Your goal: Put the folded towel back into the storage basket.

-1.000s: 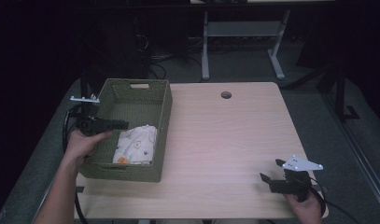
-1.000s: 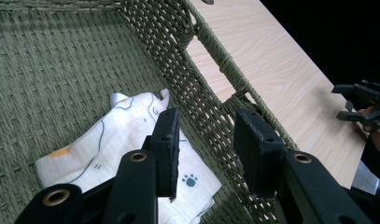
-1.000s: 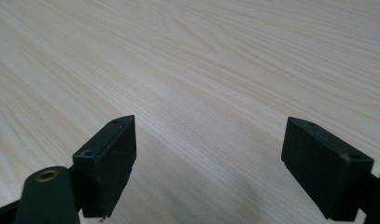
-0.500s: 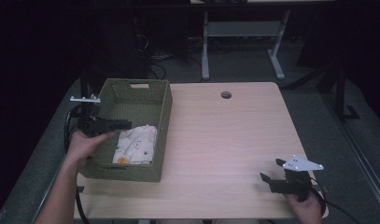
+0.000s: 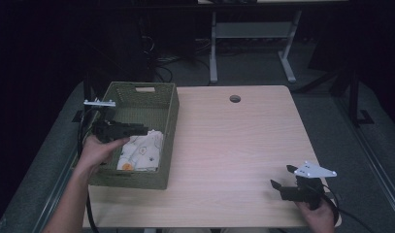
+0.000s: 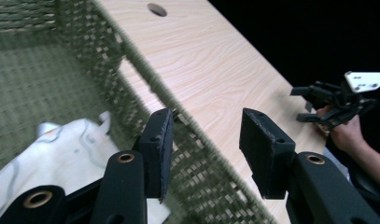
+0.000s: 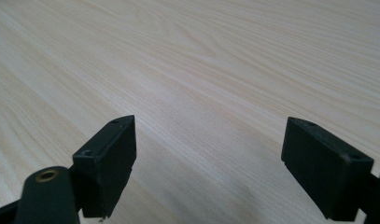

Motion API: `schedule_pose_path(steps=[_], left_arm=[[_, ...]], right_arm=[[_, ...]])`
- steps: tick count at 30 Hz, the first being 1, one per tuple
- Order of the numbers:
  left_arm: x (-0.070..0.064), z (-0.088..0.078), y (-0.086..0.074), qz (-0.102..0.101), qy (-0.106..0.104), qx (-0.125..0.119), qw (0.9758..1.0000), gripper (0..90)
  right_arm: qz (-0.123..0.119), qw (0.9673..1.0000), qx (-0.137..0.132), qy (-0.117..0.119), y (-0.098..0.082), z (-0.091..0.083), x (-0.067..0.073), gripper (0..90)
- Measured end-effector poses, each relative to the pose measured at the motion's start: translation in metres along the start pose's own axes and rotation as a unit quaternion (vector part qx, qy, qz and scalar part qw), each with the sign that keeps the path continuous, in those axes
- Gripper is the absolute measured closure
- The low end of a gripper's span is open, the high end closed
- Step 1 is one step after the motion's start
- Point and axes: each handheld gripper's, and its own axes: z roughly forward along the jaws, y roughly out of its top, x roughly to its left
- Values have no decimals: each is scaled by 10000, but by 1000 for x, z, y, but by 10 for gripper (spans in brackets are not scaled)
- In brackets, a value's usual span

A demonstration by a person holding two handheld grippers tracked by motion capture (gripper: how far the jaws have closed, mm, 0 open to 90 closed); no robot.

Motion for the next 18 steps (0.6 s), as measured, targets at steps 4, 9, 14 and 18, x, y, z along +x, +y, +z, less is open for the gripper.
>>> schedule_pose_path(steps=[4,9,14,18], left_arm=[[-7,8,4,85,-57,75,9999,547],[-14,16,6,178,-162,104,9997,547],[-20,23,7,207,-236,144,9994,544],[-24,29,7,244,-278,200,9991,534]], right_arm=[[-1,10000,-11,-1,0,-1,0,177],[0,10000,-23,0,0,-1,0,177],[-18,10000,-20,5,0,-1,0,176],[18,10000,-51,-4,0,-3,-1,176]])
